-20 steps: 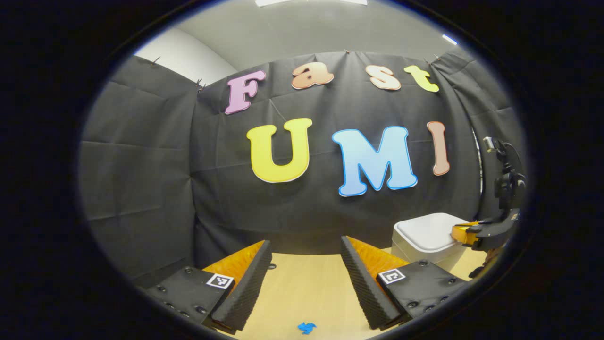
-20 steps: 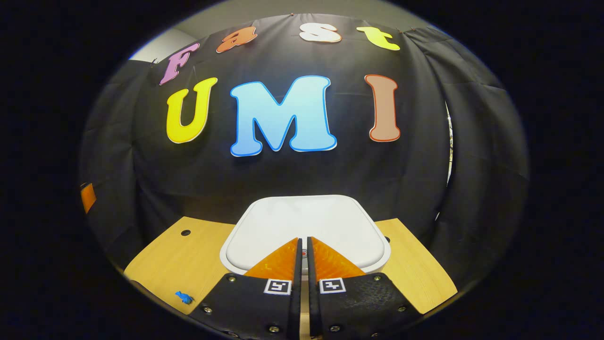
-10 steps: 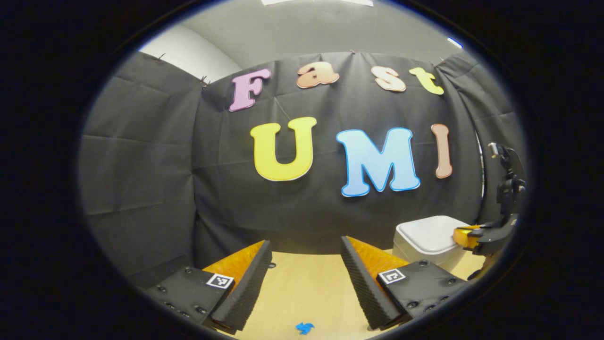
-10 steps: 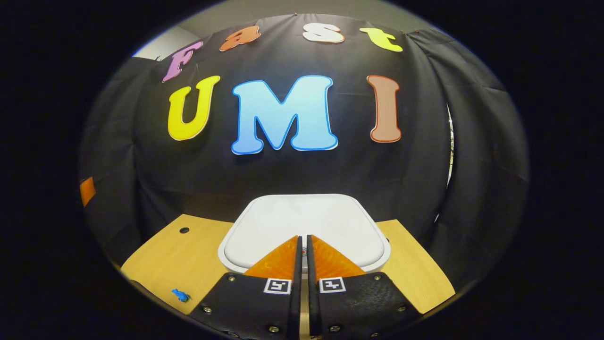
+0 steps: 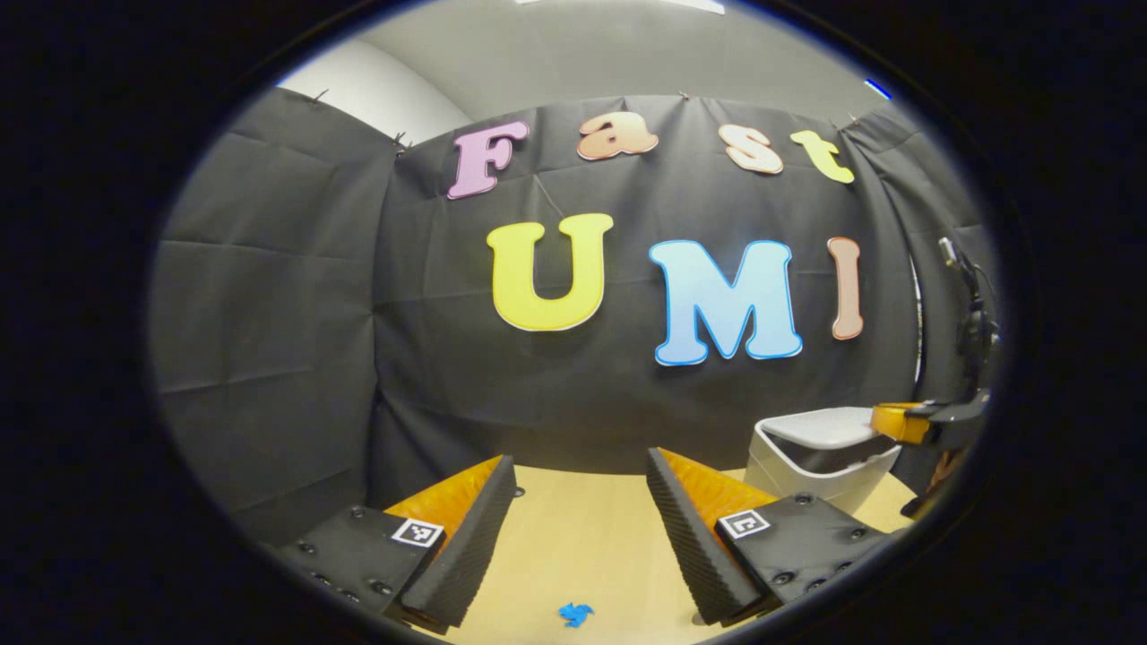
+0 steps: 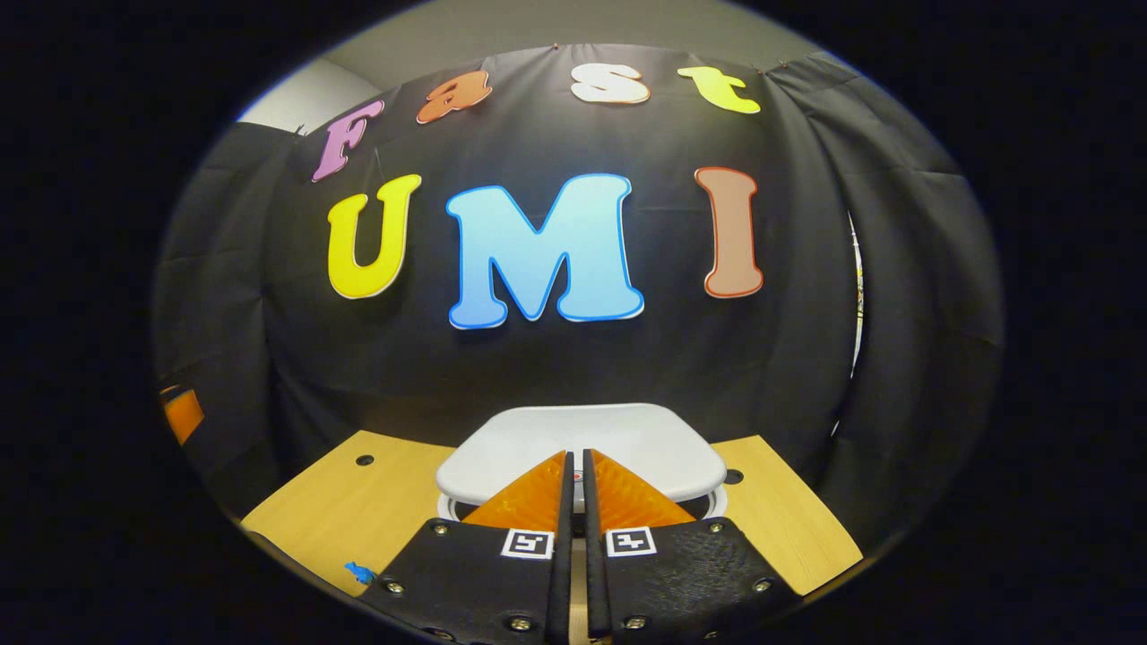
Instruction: Press the lid of the desktop garbage bin to open it, pick up the crumpled paper on the desktop and throw it into the bin, then pick up the pop can on the desktop and drop it into the bin, and finally close the garbage bin lid.
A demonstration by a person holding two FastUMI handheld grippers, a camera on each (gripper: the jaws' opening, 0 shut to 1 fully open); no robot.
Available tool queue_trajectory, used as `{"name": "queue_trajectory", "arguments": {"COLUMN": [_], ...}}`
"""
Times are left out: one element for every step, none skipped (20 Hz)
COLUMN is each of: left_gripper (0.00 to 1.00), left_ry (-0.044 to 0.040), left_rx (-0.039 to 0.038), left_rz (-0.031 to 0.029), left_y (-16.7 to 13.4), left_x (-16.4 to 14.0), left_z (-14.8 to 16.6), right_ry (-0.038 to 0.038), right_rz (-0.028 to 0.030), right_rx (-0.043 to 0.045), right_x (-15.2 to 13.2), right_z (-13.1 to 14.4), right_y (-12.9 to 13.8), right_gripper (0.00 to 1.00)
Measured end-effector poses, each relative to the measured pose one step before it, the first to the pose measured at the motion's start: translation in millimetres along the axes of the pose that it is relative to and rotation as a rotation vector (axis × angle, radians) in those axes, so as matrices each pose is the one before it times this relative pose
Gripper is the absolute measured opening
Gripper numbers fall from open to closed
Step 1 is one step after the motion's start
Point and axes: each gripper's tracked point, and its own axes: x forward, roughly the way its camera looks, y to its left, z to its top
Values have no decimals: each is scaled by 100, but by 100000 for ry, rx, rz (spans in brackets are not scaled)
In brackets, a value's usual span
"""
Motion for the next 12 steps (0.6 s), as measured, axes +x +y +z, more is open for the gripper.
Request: {"name": "queue_trajectory", "arguments": {"left_gripper": [100,100,100,100,100,100,100,100,100,100,100,100], "left_ry": [-126,-263,-326,-249,-168,-52,39,127,180,219,209,216], "left_rx": [52,129,156,56,-25,-64,-73,-165,-100,37,194,504], "left_rz": [-5,24,55,67,202,285,383,278,210,141,-4,11], "left_y": [69,-69,72,73,10,94,155,94,73,63,44,-66], "left_x": [-119,-54,-49,-201,-63,-96,-146,-23,-64,-16,31,5], "left_z": [54,5,104,76,2,-1,-73,-150,-72,-108,-119,-205], "right_ry": [-2321,-1725,-1643,-1192,-759,-956,-1344,-1006,-1438,-1135,-1029,-523], "right_rz": [298,267,458,347,419,290,242,147,364,-84,121,313], "right_rx": [560,545,396,-62,-302,-406,-479,-461,-590,-1032,-881,-441], "right_x": [17,122,119,118,149,104,37,49,-51,155,33,7], "right_z": [853,806,661,582,341,442,432,494,382,511,344,331], "right_y": [39,6,50,12,30,-37,-5,-43,51,-66,-54,16], "right_gripper": [7,7,7,7,7,7,7,7,7,7,7,7]}}
